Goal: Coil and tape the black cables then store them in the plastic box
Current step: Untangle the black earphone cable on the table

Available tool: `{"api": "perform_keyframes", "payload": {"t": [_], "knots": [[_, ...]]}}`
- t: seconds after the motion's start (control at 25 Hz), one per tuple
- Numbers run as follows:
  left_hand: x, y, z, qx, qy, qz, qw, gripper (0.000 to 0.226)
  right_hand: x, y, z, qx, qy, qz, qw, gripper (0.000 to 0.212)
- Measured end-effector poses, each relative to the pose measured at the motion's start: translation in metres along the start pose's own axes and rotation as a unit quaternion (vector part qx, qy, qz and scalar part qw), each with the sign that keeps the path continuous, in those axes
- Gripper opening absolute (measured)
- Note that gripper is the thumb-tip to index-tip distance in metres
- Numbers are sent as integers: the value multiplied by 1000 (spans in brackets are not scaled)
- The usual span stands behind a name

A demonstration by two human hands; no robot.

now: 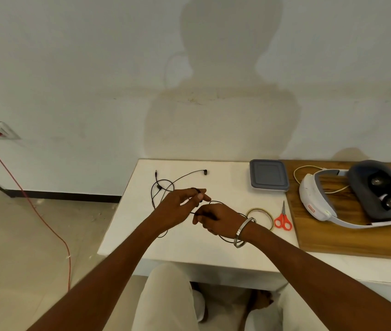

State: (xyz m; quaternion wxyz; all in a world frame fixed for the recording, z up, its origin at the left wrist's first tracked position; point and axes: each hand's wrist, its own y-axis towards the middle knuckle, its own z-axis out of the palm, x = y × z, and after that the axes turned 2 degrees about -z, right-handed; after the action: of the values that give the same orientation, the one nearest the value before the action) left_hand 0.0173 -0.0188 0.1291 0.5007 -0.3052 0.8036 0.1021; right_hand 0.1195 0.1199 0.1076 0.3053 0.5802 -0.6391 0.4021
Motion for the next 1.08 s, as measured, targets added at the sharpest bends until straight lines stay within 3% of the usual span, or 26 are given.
{"api": "perform_keyframes", "payload": {"t": [0.28, 0.52, 0.68, 0.8, 1.0, 1.08], "knots": [[17, -4, -4, 9, 114, -25, 993, 22, -3, -2, -19, -33, -39, -13, 999, 16], [11, -11, -5, 98, 117, -53, 987, 42, -5, 0, -28, -86, -48, -29, 995, 12], [-5, -17, -4, 177, -24, -71, 981, 39, -11, 0, -31, -120, -16, -41, 992, 9], [-14, -20, -6, 192, -181, -80, 961, 35, -17, -1, -31, -139, -8, -44, 989, 12], [-30, -18, -3, 163, -399, -41, 901, 33, -22, 2, -19, -121, -12, -22, 992, 20], [-35, -14, -2, 127, -440, -22, 889, 35, -22, 1, -11, -101, -6, -6, 995, 25]]}}
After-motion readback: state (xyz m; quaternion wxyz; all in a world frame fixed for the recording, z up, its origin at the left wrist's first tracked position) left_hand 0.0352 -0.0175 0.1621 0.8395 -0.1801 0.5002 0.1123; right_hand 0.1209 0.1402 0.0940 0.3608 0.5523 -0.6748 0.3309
